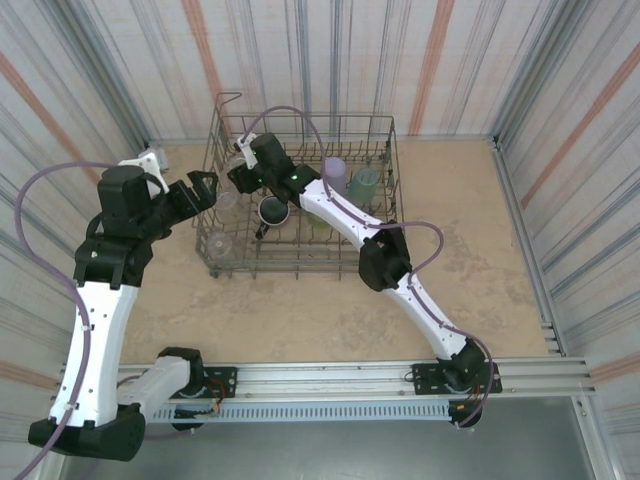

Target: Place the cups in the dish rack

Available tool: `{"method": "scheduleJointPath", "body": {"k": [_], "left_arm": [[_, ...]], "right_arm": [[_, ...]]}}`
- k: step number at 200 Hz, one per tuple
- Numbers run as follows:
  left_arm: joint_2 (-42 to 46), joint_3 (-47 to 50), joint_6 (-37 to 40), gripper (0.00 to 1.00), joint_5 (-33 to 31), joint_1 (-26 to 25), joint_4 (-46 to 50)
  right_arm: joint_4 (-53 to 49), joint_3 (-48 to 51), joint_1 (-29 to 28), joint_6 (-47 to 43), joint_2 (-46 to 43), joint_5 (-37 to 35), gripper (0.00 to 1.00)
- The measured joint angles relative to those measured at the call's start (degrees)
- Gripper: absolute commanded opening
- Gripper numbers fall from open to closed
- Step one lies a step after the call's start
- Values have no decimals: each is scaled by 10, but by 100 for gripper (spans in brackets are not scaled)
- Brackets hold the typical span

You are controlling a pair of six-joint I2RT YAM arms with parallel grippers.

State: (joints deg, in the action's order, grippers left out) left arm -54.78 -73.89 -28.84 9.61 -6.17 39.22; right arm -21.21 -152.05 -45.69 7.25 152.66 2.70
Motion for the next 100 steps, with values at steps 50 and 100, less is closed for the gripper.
{"method": "scheduleJointPath", "body": {"k": [50, 100], "left_arm": [[0, 6, 4, 99, 5, 2, 0], [0, 6, 5, 99, 11, 6, 0]], "right_arm": [[-23, -2, -6, -18, 2, -13, 42], [-51, -9, -14, -26, 2, -14, 40]]}}
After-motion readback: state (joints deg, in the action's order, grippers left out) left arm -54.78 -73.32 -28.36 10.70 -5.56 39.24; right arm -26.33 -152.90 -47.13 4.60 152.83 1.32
